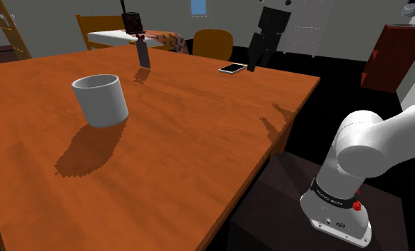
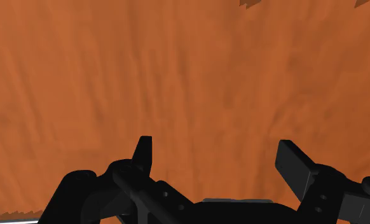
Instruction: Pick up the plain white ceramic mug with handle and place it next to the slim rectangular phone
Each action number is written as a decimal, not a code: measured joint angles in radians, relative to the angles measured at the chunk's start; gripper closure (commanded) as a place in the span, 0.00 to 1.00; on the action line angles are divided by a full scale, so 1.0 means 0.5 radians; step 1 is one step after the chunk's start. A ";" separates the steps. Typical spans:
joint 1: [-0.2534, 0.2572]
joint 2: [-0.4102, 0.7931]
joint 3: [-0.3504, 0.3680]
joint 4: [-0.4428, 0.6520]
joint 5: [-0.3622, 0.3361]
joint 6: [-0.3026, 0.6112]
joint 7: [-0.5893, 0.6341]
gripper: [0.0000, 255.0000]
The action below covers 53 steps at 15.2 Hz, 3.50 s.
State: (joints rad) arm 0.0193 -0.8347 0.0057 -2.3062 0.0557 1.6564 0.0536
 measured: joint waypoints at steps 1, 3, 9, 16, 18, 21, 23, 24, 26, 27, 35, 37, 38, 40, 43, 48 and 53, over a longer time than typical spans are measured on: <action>0.000 0.000 0.000 0.000 0.000 0.000 0.000 0.00; 0.013 0.057 0.048 0.029 0.023 0.033 0.045 0.00; 0.056 0.356 0.263 0.264 0.095 0.119 0.261 0.00; 0.076 0.766 0.517 0.608 0.089 0.210 0.529 0.00; 0.075 0.911 0.586 0.757 0.060 0.210 0.606 0.00; 0.084 1.115 0.694 0.947 0.000 0.222 0.735 0.00; 0.094 1.274 0.769 1.113 -0.063 0.209 0.830 0.00; 0.102 1.351 0.802 1.197 -0.097 0.196 0.876 0.00; 0.132 1.518 0.875 1.376 -0.182 0.167 0.983 0.00; 0.148 1.601 0.902 1.469 -0.227 0.148 1.025 0.00; 0.398 2.236 1.018 2.214 -0.599 -0.061 1.298 0.00; 0.397 2.246 1.016 2.178 -0.604 -0.016 1.306 0.00; 0.396 2.246 1.016 2.148 -0.604 0.012 1.312 0.00; 0.383 2.238 1.013 2.084 -0.599 0.069 1.312 0.00; 0.374 2.230 1.011 2.039 -0.594 0.108 1.311 0.00; 0.373 2.231 1.011 2.033 -0.594 0.116 1.312 1.00; 0.373 2.231 1.011 2.033 -0.594 0.115 1.312 1.00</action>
State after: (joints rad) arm 0.2058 0.2808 0.5111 -1.2900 -0.2415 1.7140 0.7096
